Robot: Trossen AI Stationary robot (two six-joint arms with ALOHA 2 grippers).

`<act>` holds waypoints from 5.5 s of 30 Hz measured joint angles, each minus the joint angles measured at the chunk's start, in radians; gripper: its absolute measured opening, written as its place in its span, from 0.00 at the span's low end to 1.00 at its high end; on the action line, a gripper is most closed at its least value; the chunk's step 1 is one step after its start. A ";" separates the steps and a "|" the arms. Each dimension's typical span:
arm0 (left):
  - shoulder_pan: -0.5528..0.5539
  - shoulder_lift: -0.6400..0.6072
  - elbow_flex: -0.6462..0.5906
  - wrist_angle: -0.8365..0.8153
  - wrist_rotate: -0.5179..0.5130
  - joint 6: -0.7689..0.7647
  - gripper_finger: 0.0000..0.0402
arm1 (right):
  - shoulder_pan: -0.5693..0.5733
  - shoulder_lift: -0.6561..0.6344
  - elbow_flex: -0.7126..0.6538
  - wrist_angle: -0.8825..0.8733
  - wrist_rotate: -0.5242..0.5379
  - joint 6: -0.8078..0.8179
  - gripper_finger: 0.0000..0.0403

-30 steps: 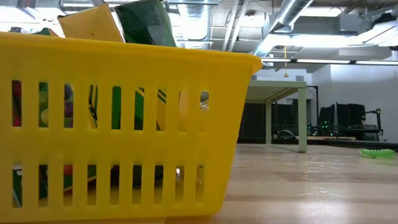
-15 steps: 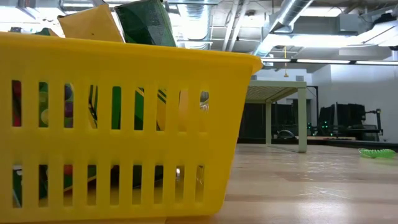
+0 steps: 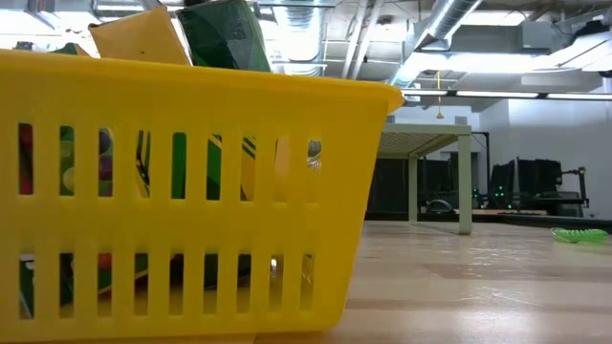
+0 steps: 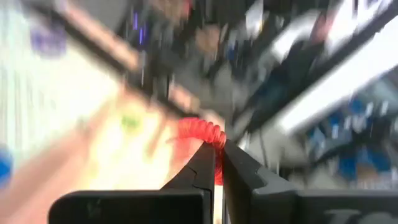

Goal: Pick & Place Office Desk Supplies
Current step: Put the orange spring keychain into the black bin, then put the yellow spring keychain into the black bin, then put the blue spring keychain into the black bin

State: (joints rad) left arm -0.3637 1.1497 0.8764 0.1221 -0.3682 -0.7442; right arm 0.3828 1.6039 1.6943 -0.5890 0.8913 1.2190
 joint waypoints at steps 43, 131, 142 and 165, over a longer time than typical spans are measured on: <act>-0.260 -0.072 -0.205 -0.399 -0.027 -0.114 0.53 | 0.010 -0.015 0.000 -0.129 -0.008 0.091 0.53; -0.218 0.205 -0.206 -0.104 0.563 -0.063 0.33 | 0.058 -0.014 0.001 -0.285 -0.034 0.222 0.53; -0.192 0.010 -0.206 -0.010 0.346 0.063 0.54 | 0.062 -0.014 0.001 -0.285 -0.032 0.222 0.53; 0.282 0.211 -0.044 -0.191 0.248 0.841 0.47 | 0.109 -0.014 0.001 -0.302 0.052 0.241 0.53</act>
State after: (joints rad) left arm -0.0813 1.3603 0.8329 -0.0688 -0.1198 0.0968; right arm 0.4915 1.5894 1.6951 -0.8910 0.9436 1.4601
